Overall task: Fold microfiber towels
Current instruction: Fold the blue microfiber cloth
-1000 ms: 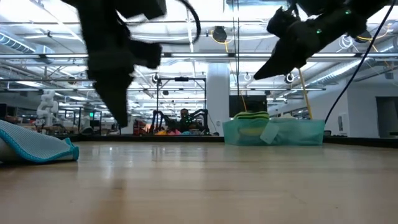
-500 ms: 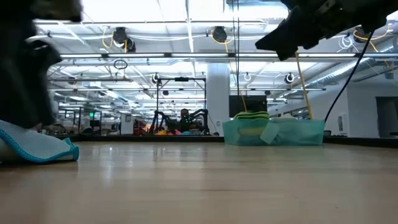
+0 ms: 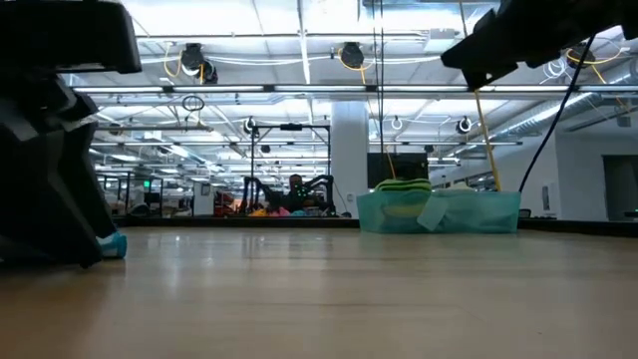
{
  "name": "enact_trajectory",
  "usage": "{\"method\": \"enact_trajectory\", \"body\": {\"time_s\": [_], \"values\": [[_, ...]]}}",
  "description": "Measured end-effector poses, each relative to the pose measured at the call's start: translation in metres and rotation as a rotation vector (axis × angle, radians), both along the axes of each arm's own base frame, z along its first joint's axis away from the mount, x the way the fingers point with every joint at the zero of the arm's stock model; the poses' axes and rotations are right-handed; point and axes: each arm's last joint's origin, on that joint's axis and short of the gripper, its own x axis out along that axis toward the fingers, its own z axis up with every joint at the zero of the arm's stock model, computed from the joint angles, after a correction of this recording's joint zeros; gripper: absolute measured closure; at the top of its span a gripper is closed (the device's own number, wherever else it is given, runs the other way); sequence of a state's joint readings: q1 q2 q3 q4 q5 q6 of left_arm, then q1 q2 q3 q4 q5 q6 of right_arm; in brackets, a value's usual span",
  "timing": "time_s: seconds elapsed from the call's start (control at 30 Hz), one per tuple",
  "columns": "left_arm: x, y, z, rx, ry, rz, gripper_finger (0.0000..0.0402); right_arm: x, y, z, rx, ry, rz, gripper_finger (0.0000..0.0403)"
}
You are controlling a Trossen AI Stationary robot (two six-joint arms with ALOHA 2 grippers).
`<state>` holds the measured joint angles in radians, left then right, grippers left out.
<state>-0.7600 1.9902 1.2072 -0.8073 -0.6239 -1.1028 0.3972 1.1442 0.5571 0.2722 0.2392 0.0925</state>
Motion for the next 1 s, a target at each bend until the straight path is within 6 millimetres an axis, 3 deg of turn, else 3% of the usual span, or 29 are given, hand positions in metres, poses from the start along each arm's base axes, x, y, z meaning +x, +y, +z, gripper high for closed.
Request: {"method": "enact_trajectory", "body": {"time_s": [0.17,0.37,0.6,0.7,1.0], "values": [[-0.001,0.013,0.001,0.017,0.051,0.08,0.0224,-0.002,0.006,0.0,-0.018,-0.005,0.036,0.0403],[0.007,0.021,-0.004,-0.044,0.07,0.065,0.0275,-0.003,0.007,0.0,-0.029,-0.008,0.044,0.0403],[0.009,0.021,-0.002,-0.019,0.1,-0.043,0.0383,-0.003,0.006,0.001,-0.033,-0.013,0.0,0.0403],[0.009,0.025,0.01,-0.004,0.098,-0.068,0.0391,-0.004,0.003,-0.003,-0.019,-0.053,-0.062,0.0403],[0.008,0.032,0.096,0.111,-0.163,-0.23,0.0398,-0.006,0.001,-0.01,0.055,-0.192,-0.093,0.0397]]}}
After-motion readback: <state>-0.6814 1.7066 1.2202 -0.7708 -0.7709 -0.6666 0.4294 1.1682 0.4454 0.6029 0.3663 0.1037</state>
